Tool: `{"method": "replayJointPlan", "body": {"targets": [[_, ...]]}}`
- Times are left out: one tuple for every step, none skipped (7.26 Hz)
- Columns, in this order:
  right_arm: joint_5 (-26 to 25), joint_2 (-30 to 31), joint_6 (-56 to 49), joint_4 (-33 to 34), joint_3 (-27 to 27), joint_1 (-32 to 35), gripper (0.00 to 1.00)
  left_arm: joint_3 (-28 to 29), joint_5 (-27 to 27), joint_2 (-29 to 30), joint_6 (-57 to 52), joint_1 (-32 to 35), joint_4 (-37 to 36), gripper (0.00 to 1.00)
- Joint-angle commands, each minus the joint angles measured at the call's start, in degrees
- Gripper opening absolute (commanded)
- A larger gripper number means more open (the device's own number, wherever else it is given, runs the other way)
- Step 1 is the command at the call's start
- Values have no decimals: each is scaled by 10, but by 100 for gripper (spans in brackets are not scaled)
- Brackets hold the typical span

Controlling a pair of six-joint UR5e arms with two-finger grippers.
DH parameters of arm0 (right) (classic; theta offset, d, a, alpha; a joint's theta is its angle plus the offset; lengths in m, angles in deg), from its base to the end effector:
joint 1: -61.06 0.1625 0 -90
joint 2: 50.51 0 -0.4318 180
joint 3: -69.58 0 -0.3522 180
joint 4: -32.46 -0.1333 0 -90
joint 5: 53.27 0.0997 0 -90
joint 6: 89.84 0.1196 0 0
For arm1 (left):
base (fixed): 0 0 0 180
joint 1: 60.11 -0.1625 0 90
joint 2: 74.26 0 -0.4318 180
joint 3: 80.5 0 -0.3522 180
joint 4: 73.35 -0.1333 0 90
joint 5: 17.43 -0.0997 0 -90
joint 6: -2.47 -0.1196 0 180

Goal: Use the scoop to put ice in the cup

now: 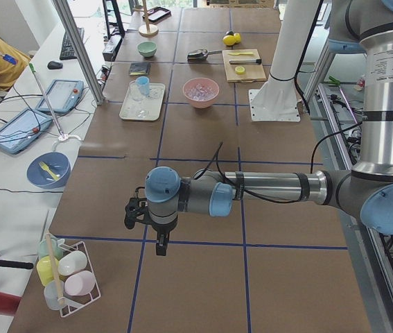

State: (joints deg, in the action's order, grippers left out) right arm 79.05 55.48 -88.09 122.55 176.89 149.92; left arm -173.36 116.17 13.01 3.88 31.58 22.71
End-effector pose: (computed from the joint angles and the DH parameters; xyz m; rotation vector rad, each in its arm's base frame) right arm 0.0461 -0.3357 0.6558 0.0019 -0.7389 0.0022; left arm -0.0638 -0.4384 0.6684 0.1046 0.7599 -0.0103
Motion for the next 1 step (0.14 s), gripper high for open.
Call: {"method": "replayJointPlan", "body": {"targets": [[0, 0, 0, 0, 0, 0, 100, 1, 0, 0, 0, -4, 0, 100]]}}
